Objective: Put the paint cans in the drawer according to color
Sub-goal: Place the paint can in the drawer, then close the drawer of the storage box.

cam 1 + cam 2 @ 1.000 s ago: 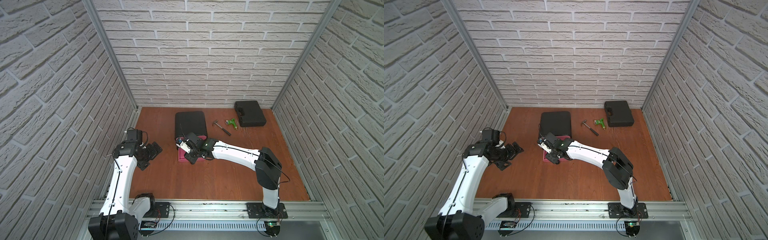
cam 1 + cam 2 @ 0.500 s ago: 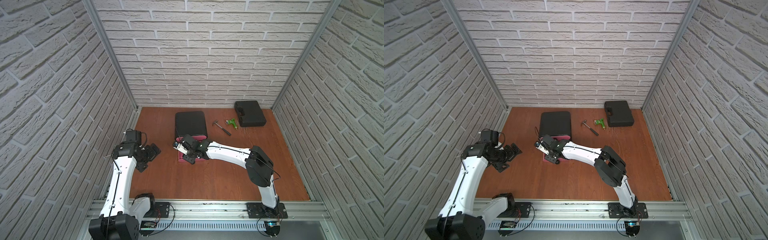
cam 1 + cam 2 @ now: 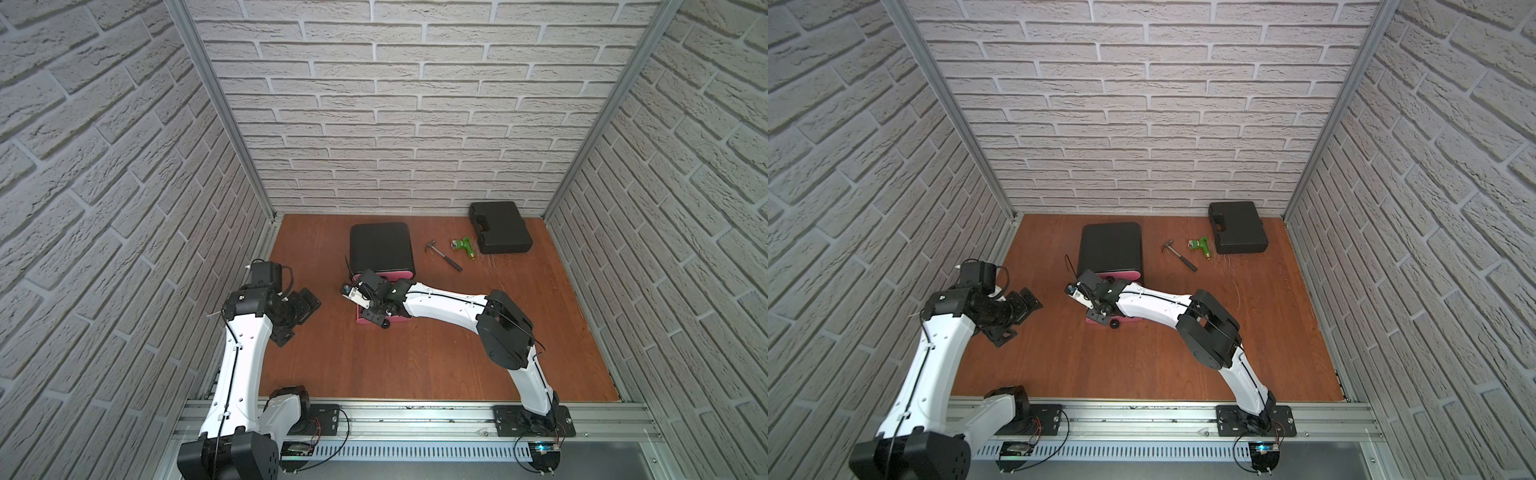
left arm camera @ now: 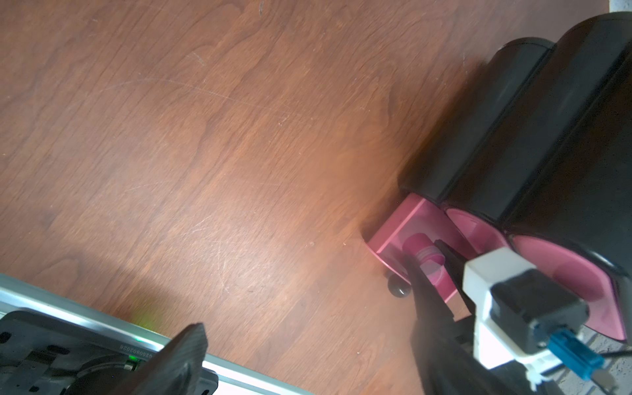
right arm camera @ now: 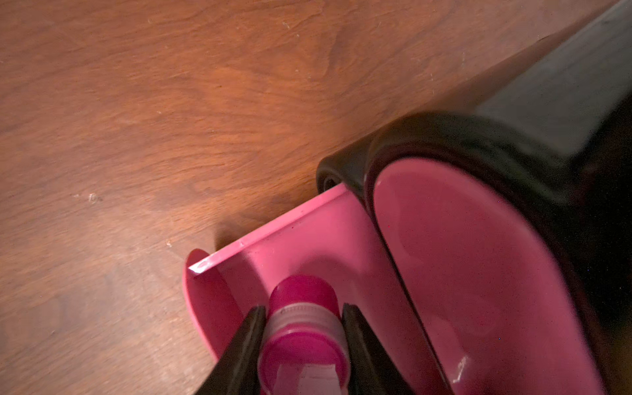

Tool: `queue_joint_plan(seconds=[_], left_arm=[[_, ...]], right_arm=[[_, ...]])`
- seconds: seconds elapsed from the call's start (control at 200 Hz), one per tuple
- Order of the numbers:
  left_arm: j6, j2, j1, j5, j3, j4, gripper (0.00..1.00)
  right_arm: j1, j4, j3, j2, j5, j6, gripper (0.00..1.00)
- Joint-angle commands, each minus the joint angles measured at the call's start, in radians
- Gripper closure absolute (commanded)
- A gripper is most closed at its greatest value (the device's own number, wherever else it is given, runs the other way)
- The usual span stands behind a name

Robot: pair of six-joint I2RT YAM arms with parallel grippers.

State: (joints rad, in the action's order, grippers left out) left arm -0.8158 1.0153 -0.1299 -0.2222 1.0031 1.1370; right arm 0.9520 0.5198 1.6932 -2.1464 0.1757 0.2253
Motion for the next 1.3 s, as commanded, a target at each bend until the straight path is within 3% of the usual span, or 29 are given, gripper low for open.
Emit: queue_joint_plan(seconds=[0.0, 0.175, 0.455, 0.565, 0.71, 0.915, 1.025, 1.08, 1.295], left_arm=[[0.005, -0.014, -0.008, 0.017, 0.021, 0.015, 0.01], [0.012, -0.01, -0.007, 0.023, 0.033, 0.01, 0.01], [0.035, 0.008, -0.007, 0.046, 0.057, -0.002, 0.01], [0.052, 0.026, -0.007, -0.031, 0.067, -0.103, 0.02], [0.067, 0.066, 0.001, -0.121, 0.123, -0.206, 0.21], [0.085, 0.177, 0.071, -0.2, 0.222, -0.281, 0.47], [0.079, 0.241, 0.138, -0.219, 0.273, -0.339, 0.58], [0.085, 0.281, 0.171, -0.223, 0.306, -0.351, 0.62], [0.096, 0.409, 0.259, -0.25, 0.385, -0.399, 0.66]], right_arm=[[0.002, -0.011, 0.039, -0.004, 0.004, 0.027, 0.57], [0.001, -0.001, 0.025, 0.027, -0.004, 0.012, 0.49], [0.001, 0.047, -0.04, 0.177, -0.08, -0.052, 0.51], [0.002, 0.084, -0.095, 0.276, -0.131, -0.138, 0.52], [0.004, 0.052, -0.27, 0.411, -0.145, -0.228, 0.6], [0.013, 0.117, -0.368, 0.46, -0.167, -0.201, 0.73], [0.015, 0.038, -0.469, 0.511, -0.157, -0.135, 0.91], [0.016, 0.008, -0.502, 0.523, -0.148, -0.096, 0.97], [0.02, -0.016, -0.515, 0.478, -0.079, 0.02, 0.97]])
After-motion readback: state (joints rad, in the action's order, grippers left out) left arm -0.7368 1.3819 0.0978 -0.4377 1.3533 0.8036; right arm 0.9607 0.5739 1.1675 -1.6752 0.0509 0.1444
